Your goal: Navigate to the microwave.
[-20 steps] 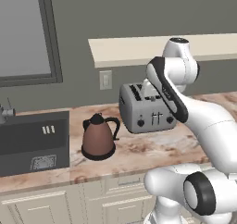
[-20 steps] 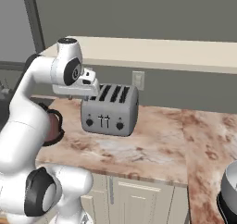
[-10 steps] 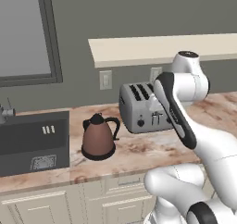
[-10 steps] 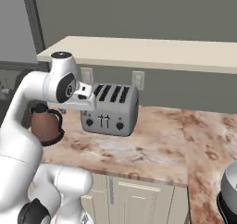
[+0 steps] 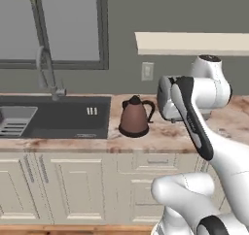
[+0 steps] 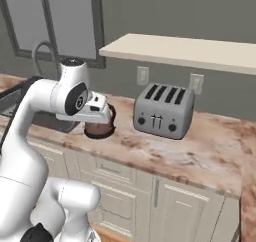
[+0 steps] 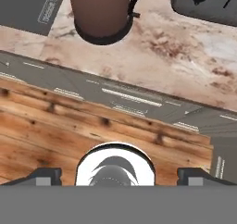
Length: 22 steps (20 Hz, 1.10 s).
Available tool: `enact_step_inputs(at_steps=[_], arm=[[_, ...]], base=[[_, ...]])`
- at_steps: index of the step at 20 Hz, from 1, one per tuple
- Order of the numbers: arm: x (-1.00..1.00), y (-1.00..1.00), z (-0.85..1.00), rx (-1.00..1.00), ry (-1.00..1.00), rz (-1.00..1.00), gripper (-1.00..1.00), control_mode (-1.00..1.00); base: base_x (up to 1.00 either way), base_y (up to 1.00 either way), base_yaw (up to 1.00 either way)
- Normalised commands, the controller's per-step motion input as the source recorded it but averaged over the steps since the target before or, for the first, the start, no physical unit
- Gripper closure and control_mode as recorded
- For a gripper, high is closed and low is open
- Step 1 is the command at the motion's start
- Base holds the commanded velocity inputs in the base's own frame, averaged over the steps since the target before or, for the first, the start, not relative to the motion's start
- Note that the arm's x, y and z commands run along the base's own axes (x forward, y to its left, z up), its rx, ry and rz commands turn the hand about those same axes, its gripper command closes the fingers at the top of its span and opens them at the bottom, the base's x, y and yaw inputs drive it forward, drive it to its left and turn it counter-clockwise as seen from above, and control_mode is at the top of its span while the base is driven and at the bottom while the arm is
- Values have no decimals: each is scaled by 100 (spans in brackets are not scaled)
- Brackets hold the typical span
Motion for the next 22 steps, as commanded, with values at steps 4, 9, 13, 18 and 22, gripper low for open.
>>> enact_step_inputs(at_steps=[4, 9, 13, 18, 22], arm=[[0, 0, 0, 0, 0, 0, -100, 100], [0, 0, 0, 0, 0, 0, -100, 100], [0, 0, 0, 0, 0, 0, -100, 100], [0, 0, 0, 0, 0, 0, -100, 100], [0, 0, 0, 0, 0, 0, -100, 100]], base=[[1, 86, 77], [12, 56, 83], [34, 43, 82], [33, 35, 84], [11, 23, 92]])
